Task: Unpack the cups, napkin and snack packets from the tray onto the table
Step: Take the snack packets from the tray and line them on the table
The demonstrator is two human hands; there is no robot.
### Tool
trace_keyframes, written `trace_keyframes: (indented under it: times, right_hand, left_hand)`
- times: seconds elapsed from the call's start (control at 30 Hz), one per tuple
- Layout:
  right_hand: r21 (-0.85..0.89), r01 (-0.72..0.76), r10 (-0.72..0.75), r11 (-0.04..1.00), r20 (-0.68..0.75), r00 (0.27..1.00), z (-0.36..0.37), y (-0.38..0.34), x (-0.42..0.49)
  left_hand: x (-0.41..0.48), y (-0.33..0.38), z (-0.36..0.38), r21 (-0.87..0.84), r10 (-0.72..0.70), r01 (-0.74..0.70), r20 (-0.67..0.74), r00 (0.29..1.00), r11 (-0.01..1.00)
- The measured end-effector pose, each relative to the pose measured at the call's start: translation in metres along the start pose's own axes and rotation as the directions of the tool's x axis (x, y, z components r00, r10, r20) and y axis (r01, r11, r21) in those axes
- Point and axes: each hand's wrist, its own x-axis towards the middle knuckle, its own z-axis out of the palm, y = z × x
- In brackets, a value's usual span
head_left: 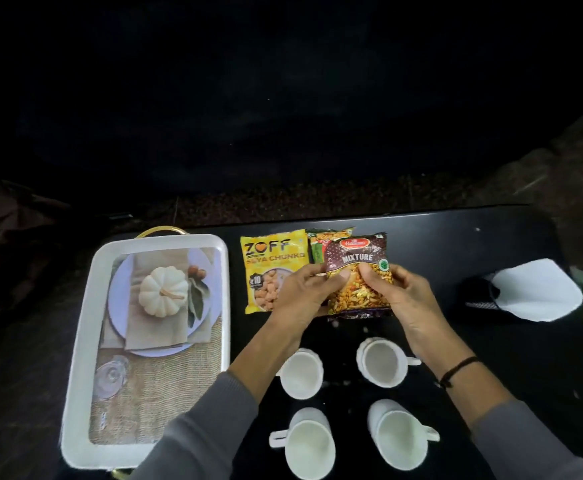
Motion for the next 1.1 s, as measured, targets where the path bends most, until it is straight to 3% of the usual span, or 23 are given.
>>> trace_keyframes:
  times: [0.17, 0.33, 0.47, 0.8, 0.97, 1.1]
  right_hand:
    - [-0.066, 0.059, -0.066, 0.996, -0.102, 0.993, -0.036, -0.012, 0.021]
    - [-0.425, 0.03, -0.115, 0.904, -0.177, 0.977, -0.053, -0.013, 0.044]
    - [-0.592, 0.022, -0.163, 0.805, -0.185, 0.969, -0.054, -0.009, 0.051]
    - [-0.754, -0.005, -0.22, 0.657, -0.198, 0.955, -0.045, -0.006, 0.046]
    - [-0.856, 0.055, -0.346, 0.514, -0.148, 0.927, -0.036, -0.01, 0.035]
    - [-0.871, 0.145, -0.4, 0.47, -0.064, 0.914, -0.027, -0.011, 0.024]
  left_hand:
    - [0.024, 0.007, 0.046, 0.095, 0.027, -0.026, -0.011, 1.0, 0.995]
    - [0.045, 0.01, 0.065, 0.338, 0.076, -0.038, -0.099, 0.992, 0.94]
    - [0.049, 0.007, 0.062, 0.457, 0.15, -0.07, -0.141, 0.979, 0.887]
    - [0.044, 0.003, 0.051, 0.47, 0.141, -0.047, -0.167, 0.976, 0.882]
    - [0.036, 0.001, 0.045, 0.475, 0.161, -0.065, -0.165, 0.973, 0.877]
    - [0.024, 0.001, 0.039, 0.492, 0.186, -0.098, -0.132, 0.974, 0.865]
